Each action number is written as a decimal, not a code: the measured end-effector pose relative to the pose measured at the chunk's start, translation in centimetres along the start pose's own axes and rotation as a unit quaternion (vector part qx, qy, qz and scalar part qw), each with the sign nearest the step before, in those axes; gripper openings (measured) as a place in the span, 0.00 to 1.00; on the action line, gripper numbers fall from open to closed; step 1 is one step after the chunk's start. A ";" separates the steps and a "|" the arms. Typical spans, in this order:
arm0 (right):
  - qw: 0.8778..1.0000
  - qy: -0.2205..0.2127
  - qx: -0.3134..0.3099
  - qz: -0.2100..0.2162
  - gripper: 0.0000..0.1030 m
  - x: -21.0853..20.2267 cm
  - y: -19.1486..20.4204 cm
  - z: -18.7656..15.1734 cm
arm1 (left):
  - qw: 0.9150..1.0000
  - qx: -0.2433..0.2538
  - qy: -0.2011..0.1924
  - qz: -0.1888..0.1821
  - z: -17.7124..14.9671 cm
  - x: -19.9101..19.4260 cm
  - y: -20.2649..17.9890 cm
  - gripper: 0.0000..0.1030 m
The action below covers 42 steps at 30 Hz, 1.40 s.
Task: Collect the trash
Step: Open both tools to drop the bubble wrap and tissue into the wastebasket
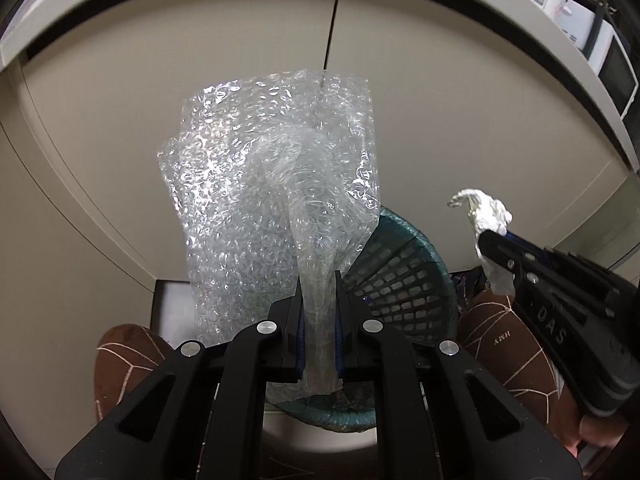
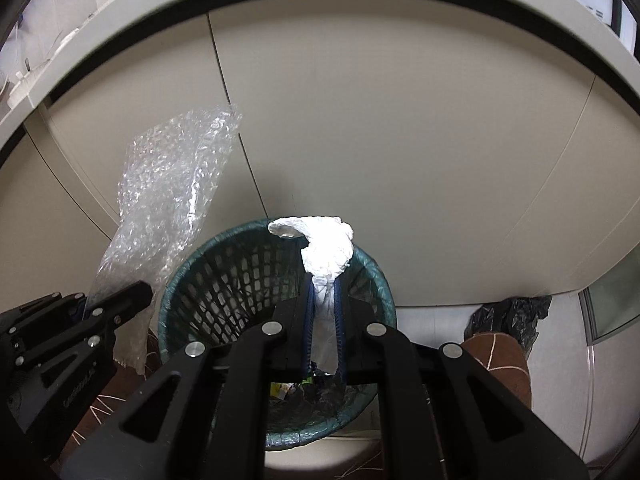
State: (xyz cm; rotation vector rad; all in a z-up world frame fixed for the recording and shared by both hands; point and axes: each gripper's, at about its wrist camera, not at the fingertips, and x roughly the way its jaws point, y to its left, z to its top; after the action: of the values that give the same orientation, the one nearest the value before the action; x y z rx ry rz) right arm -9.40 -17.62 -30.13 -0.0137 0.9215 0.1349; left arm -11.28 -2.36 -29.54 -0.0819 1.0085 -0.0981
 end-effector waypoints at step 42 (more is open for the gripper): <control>0.999 0.045 0.012 0.018 0.09 2.2 -1.1 -0.1 | 0.999 0.008 0.034 0.001 -1.1 4.1 -0.3 0.82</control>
State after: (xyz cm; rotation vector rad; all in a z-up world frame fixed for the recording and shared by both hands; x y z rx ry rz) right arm -8.06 -18.53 -31.97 0.0201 1.0137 0.1574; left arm -10.08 -3.21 -33.55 -0.0628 1.0759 -0.1082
